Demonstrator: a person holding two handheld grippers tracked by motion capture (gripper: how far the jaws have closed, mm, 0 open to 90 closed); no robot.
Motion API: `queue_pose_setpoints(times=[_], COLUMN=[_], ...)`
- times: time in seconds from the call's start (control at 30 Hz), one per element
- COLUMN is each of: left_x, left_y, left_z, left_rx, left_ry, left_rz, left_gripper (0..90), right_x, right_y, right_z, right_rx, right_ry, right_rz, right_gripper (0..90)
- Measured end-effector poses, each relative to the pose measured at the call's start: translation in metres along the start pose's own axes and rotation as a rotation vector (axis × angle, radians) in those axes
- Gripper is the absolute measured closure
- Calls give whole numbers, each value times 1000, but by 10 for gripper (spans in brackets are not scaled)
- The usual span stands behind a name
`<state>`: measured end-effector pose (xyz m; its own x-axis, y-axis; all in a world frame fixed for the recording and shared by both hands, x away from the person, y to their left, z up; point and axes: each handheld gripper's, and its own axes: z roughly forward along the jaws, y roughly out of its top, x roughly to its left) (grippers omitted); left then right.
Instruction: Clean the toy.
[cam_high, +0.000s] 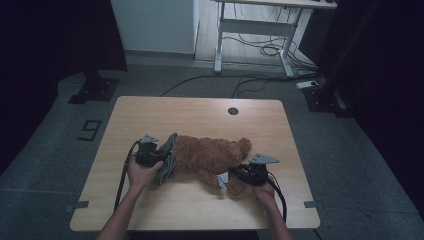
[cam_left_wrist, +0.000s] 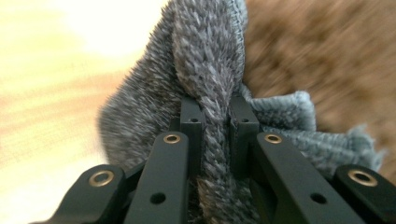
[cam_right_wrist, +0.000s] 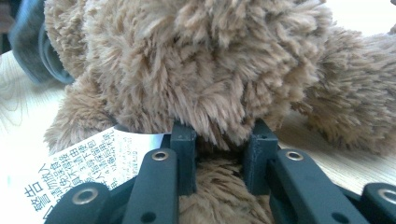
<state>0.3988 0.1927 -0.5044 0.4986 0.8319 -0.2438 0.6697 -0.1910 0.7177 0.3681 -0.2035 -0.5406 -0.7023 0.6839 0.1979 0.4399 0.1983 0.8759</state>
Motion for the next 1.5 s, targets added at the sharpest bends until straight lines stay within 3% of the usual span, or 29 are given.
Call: queue_pose_setpoints(times=[0.1, 0.17, 0.23, 0.37, 0.5, 0.57, 0.73, 0.77, 0.87, 0.97, 1.13, 1.33, 1.5], left_x=[4, 2, -4, -27, -59, -80, -136, -148, -172, -180, -178, -170, -159], left_y=[-3, 1, 6, 24, 43, 50, 52, 51, 45, 45, 45, 41, 43], left_z=[1, -9, -19, -36, -37, -29, 14, 25, 50, 59, 63, 57, 45], left_rx=[16, -35, -97, -167, -197, -181, -91, -68, -39, -45, -59, -63, -68], left_ry=[4, 10, -10, -36, -78, -106, -179, -203, -215, -232, -207, -181, -126], left_rz=[-4, 3, 13, 73, 146, 191, 305, 319, 353, 330, 316, 311, 319], left_gripper=[797, 798, 801, 801, 801, 801, 800, 800, 801, 801, 800, 803, 801], right_x=[-1, -1, -1, -2, -2, -2, -2, -2, -2, -2, -5, -4, -4], right_y=[0, 0, 0, 0, 0, 0, 0, 0, 0, -1, -1, -2, -2], right_z=[0, 0, -1, -1, -1, -1, -1, -1, -1, 0, 0, 0, 0], right_rx=[-1, 1, 1, 1, 1, 1, 1, 0, 1, 6, 2, 7, 10], right_ry=[1, -1, -1, 1, 0, 0, 1, 1, 0, -6, -8, -5, -2], right_rz=[5, 3, 7, 8, 6, 7, 5, 6, 7, 17, 31, 18, 16], right_gripper=[700, 700, 700, 700, 700, 699, 699, 699, 699, 701, 704, 719, 732])
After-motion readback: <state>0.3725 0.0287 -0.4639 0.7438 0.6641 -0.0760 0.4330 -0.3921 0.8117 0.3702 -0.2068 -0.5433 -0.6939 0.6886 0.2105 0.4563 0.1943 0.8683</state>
